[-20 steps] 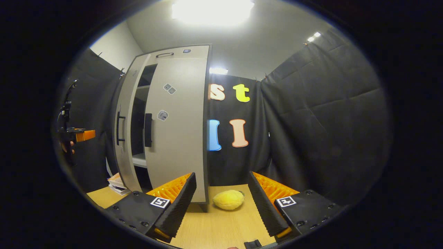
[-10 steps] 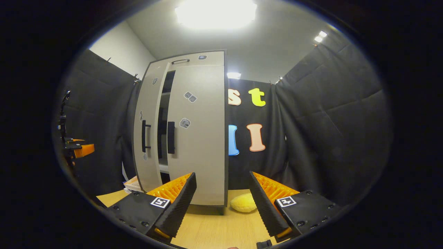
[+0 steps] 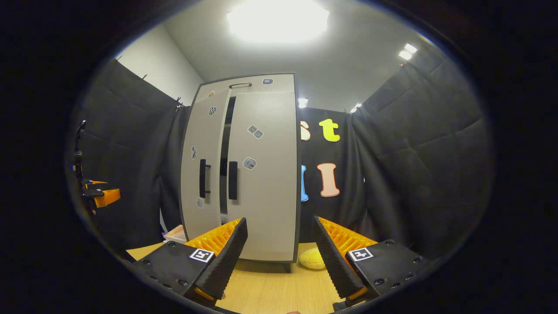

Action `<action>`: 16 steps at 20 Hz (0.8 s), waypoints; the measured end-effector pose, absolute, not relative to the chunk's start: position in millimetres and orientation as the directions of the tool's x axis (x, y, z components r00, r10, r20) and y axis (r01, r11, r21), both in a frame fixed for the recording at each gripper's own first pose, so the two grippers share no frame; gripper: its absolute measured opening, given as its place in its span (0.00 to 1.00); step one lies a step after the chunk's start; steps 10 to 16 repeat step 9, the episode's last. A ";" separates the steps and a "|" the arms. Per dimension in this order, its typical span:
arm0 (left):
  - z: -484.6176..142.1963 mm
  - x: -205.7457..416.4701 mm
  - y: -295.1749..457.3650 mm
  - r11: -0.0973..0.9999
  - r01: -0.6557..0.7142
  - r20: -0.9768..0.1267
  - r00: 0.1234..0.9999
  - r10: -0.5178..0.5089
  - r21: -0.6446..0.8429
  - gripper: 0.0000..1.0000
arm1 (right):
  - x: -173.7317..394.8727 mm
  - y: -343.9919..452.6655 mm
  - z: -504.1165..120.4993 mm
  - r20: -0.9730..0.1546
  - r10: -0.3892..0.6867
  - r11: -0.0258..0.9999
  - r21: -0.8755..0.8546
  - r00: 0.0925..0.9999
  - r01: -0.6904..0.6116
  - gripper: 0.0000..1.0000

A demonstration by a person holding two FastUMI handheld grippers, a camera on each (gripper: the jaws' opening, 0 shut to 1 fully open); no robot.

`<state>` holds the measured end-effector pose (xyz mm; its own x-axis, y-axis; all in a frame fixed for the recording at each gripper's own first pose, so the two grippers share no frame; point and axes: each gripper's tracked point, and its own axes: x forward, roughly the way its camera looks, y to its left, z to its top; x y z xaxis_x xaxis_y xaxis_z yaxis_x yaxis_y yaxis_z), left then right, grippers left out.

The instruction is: Grasp the bottle in the cabinet with the left hand and place it on the coaster, then close the right door with the right hand and the left door with the left hand.

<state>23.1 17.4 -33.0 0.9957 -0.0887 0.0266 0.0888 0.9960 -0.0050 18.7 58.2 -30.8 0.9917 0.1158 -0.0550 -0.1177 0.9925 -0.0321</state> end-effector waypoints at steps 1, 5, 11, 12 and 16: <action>-32.8 17.8 19.1 0.996 0.087 0.030 0.996 -0.087 -0.004 0.98 | 16.0 60.8 -30.2 -0.051 0.118 0.992 -0.029 0.992 -0.119 0.96; -31.6 6.8 19.3 0.996 0.090 0.035 0.995 -0.090 0.001 0.91 | 9.0 64.2 -28.1 -0.034 0.116 0.993 -0.029 0.993 -0.117 0.96; -32.1 3.1 17.0 0.995 0.101 0.030 0.994 -0.101 0.012 0.98 | 3.8 64.3 -29.5 -0.036 0.113 0.993 -0.023 0.993 -0.114 0.96; -32.1 3.1 17.0 0.995 0.101 0.030 0.994 -0.101 0.012 0.98 | 3.8 64.3 -29.5 -0.036 0.113 0.993 -0.023 0.993 -0.114 0.96; -32.1 3.1 17.0 0.995 0.101 0.030 0.994 -0.101 0.012 0.98 | 3.8 64.3 -29.5 -0.036 0.113 0.993 -0.023 0.993 -0.114 0.96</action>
